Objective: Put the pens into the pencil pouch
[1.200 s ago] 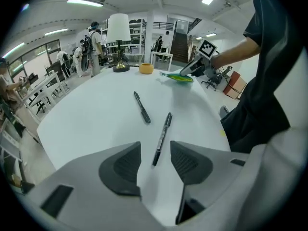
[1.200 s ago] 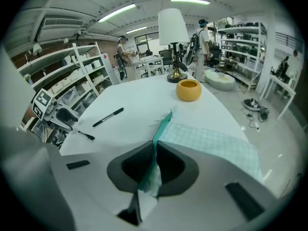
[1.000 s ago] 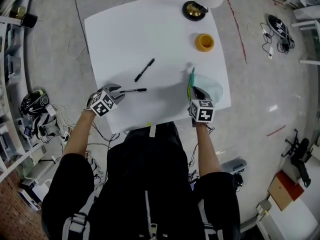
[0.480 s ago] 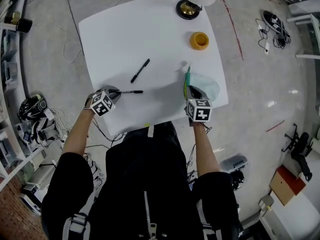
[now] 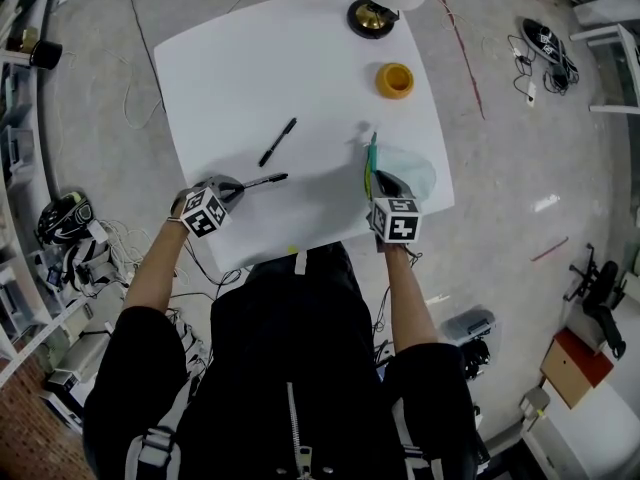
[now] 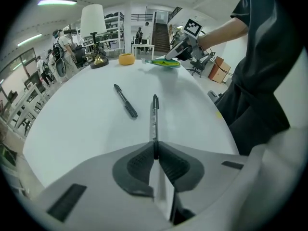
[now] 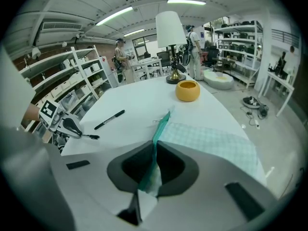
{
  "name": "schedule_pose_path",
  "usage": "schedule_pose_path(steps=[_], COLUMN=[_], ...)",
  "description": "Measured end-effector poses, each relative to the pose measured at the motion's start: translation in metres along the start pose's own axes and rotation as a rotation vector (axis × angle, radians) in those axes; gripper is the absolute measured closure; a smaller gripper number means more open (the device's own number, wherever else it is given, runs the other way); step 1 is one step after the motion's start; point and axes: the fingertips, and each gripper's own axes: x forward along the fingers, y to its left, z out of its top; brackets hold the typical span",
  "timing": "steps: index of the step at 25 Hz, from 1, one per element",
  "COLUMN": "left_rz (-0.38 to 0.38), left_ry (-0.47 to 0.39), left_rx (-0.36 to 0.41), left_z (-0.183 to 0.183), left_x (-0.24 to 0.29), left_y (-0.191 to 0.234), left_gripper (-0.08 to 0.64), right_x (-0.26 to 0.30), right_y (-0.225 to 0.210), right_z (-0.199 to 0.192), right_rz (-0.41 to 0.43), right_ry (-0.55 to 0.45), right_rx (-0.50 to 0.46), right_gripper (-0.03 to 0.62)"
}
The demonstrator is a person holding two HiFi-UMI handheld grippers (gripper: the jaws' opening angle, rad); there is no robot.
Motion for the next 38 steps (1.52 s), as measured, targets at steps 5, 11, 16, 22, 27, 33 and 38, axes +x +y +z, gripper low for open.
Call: schedule_pose_path(steps=[5, 11, 16, 22, 27, 33, 38], left_rz=[-0.008, -0.039, -0.067, -0.079, -0.099, -0.116, -0.150], left_ry=[-0.032, -0.076, -0.086, -0.094, -0.106, -0.101, -0.087], left_rx=[-0.013, 0.024, 0.066, 0.109, 0.141, 0.184, 0.205], left_z=[0.018, 0.058, 0.085, 0.114, 0.141, 0.172, 0.187], left_x=[-0.005, -0.007, -0.003, 0.006, 0.014, 0.027, 0.039], left_y=[0.002, 0.000, -0.001, 0.001, -0.003, -0.003, -0.011], left_gripper=[0.511, 0.511, 0.511, 0.511, 0.511, 0.511, 0.511], right_x=[-0.002, -0.005, -0.007, -0.010, -0.013, -0.014, -0.017], right_y=[0.000, 0.000, 0.000, -0.001, -0.001, -0.003, -0.002], right_z=[0.001, 0.001, 0.003, 0.005, 0.005, 0.005, 0.007], right_rz=[-0.001, 0.002, 0.004, 0.005, 0.009, 0.018, 0.023], right_ry=[-0.010, -0.018, -0.034, -0.044, -0.052, -0.058, -0.064], right_rx=[0.003, 0.002, 0.018, 0.033, 0.040, 0.043, 0.049], right_gripper=[0.558, 0.560, 0.560, 0.561, 0.563, 0.563, 0.563])
